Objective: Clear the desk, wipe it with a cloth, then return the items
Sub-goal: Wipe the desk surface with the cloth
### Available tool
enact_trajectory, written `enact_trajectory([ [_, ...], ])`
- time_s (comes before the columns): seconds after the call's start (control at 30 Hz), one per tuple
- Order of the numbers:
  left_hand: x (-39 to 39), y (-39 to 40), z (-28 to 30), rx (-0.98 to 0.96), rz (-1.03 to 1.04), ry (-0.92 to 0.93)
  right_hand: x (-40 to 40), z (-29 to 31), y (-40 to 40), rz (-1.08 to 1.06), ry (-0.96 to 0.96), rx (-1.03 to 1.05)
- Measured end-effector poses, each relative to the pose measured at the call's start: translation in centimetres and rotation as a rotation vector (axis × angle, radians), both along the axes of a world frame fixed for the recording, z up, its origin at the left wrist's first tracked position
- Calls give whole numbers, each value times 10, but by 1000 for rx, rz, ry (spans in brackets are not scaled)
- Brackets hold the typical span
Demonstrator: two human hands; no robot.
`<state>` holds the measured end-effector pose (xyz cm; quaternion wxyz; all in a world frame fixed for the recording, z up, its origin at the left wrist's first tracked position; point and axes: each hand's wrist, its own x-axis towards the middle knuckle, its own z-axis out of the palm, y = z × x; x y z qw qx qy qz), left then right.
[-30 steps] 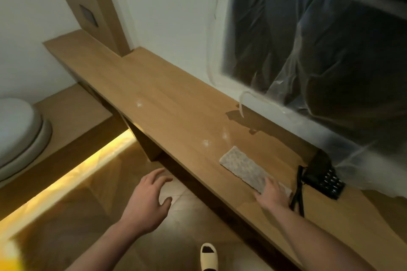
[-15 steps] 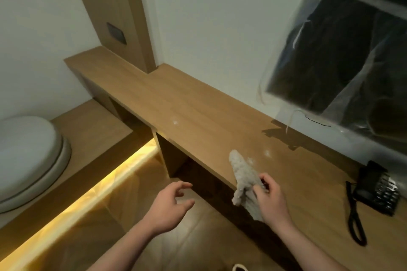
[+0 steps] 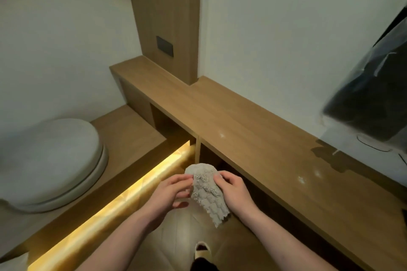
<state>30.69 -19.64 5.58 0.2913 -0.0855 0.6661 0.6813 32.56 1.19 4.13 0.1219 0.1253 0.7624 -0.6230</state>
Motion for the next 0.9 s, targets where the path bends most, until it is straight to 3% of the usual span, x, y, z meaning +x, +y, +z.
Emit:
enact_trajectory([
  [0.1, -17, -21, -3, -174, -104, 192, -27, -2, -23, 11, -35, -48],
  [0.23, -60, -41, -7, -504, -38, 445, -71, -13, -41, 43, -60, -10],
  [0.43, -166, -53, 13, -575, -137, 595, -155, -20, -49, 59, -26, 102],
  [0.53, -224, -52, 18, -521, -111, 513, -195, -8, -55, -17, 41, 167],
  [0.77, -342, -46, 32, -50, 70, 56, -273, -17, -71, 86, 249, 293],
  [0.9, -387, -40, 38, 68, 66, -53, -320, -11, -83, -90, 333, 227],
])
